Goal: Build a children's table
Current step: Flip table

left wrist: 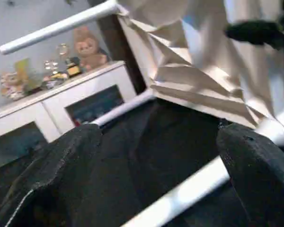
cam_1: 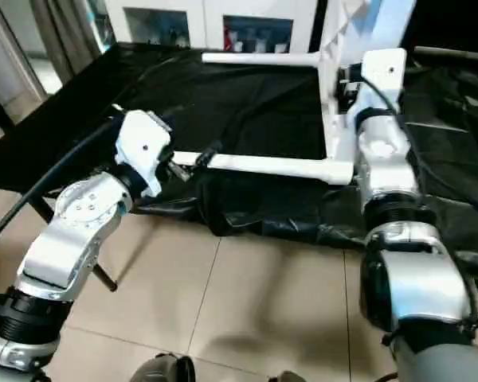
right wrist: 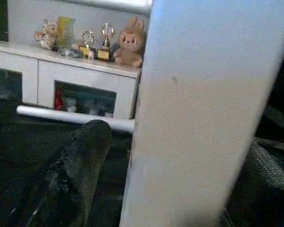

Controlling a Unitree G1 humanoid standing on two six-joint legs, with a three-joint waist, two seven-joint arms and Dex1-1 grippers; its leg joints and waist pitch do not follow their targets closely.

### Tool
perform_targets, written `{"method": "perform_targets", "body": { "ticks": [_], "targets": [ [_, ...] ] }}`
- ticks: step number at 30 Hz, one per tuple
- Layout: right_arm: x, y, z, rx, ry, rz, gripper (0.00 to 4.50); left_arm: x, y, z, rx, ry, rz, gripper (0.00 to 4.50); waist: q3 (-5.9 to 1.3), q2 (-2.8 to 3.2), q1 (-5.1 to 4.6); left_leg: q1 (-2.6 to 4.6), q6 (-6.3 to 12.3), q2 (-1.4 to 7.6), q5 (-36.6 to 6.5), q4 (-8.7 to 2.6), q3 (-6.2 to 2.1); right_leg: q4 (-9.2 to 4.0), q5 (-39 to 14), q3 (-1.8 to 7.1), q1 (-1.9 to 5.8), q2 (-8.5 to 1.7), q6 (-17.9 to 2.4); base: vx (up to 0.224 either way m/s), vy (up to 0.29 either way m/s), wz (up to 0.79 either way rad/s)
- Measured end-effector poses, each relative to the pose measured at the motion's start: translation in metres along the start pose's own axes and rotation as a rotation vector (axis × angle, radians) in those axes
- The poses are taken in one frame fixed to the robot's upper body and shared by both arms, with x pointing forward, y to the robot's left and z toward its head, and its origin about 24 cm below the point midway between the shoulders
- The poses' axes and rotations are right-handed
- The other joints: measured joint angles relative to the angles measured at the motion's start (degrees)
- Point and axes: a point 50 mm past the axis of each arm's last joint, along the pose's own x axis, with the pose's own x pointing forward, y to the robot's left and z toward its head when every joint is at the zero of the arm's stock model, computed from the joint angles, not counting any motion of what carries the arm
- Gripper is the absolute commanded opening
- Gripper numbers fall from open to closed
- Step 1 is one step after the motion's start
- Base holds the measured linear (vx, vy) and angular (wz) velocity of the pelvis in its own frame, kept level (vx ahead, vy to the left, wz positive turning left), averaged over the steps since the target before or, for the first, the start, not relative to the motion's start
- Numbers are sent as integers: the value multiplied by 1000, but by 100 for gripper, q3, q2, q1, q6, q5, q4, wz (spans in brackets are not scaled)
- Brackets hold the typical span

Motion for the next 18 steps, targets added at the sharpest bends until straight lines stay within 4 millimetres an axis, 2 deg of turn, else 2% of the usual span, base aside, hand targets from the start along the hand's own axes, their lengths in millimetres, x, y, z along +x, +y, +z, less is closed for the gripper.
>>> {"method": "perform_targets", "body": {
  "ticks": [2,4,6,8,10,12,15,16,17,18],
  "targets": [
    [-9,1,-6,10,-18,2,347,-7,3,-11,-49,38,68,439,-3,2,-18,17,-1,0,-1,-1,-1,-2,-1,-1,17,1,1,0,0,0],
    [-35,-3,-16,26,-82,-20,347,-25,7,-33,-118,99,165,439,-60,-11,-29,34,-1,1,-1,-20,-3,-23,-10,-5,37,2,17,0,0,0],
    [-50,-6,-29,26,-60,-36,347,-40,12,-52,-142,175,227,439,-67,-4,-57,39,-2,-3,-2,-11,-10,-15,-19,-3,43,3,36,0,0,0],
    [-80,-12,-31,18,-105,-81,347,-53,13,-59,-152,202,271,439,-90,-5,-30,41,-3,-3,-2,-32,-13,-40,-34,-5,55,6,61,0,0,0],
    [-105,-10,-34,12,-123,-89,347,-69,16,-67,-160,234,324,439,-110,4,-60,58,-4,-5,-3,-34,-14,-46,-41,-3,70,7,72,0,0,0],
    [-120,-10,-34,10,-116,-89,347,-78,17,-69,-163,247,352,439,-120,5,-76,60,-4,-7,-3,-42,-14,-58,-42,-1,66,7,77,0,0,0],
    [-141,0,-39,51,-26,4,347,-96,16,-74,-171,281,399,439,-143,5,-150,153,-6,-23,-5,-112,-32,-154,-47,-12,101,8,84,0,0,0],
    [-149,11,-46,71,52,83,347,-103,15,-78,-175,301,418,439,-141,-1,-206,196,-8,-24,-6,-140,-56,-207,-47,-35,146,10,84,0,0,0],
    [-154,20,-54,80,117,146,347,-105,15,-80,-177,311,428,439,-139,-12,-251,225,-12,-28,-8,-157,-72,-237,-49,-65,169,9,86,-61,26,-24],
    [-158,32,-62,91,189,221,347,-105,15,-79,-180,309,431,439,-138,-5,-304,226,-17,-29,-12,-161,-127,-285,-50,-143,188,2,86,-52,14,-15]
  ]
}}
